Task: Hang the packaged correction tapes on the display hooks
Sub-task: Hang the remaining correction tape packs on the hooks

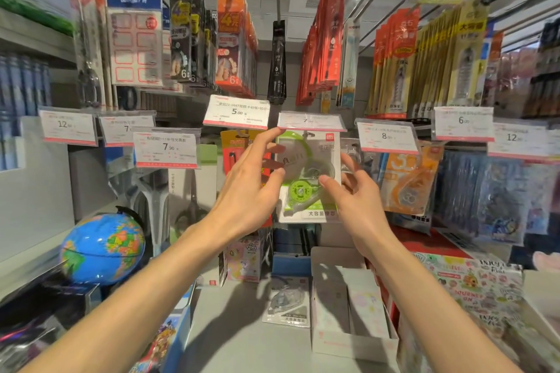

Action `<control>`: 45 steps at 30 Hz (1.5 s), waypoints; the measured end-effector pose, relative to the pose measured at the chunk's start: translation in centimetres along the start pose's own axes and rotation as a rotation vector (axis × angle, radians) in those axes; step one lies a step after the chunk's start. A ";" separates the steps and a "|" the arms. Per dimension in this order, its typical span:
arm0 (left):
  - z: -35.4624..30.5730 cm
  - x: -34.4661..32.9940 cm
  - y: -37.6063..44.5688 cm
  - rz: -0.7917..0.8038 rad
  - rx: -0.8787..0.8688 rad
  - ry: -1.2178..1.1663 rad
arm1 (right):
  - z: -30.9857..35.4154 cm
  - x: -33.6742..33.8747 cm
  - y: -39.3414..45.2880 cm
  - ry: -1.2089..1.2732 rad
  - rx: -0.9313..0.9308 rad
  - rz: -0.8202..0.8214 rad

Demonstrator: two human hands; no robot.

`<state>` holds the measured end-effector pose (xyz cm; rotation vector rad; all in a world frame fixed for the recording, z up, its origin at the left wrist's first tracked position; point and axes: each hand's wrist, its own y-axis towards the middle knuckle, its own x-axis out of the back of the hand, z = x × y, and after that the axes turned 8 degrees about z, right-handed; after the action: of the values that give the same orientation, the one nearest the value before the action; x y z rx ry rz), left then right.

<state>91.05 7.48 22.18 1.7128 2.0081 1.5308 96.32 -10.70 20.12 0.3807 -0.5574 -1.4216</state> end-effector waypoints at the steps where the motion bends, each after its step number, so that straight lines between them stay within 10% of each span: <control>1: 0.1 0.0 0.0 0.003 0.002 0.002 | 0.0 0.0 0.1 0.001 -0.003 0.000; 16: 3.6 -2.4 0.3 0.145 0.186 0.065 | -1.4 -0.4 0.8 -0.110 -0.005 0.019; 28: 5.1 -4.2 1.7 0.176 0.089 0.009 | -4.1 -1.3 0.2 -0.802 0.191 0.003; 45: 10.3 -4.2 -2.6 0.174 0.117 0.142 | -5.3 -0.7 -2.3 -0.821 0.210 0.085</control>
<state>97.17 10.75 13.10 1.9194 2.1035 1.6619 97.47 -10.68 14.40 -0.0876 -1.3765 -1.4098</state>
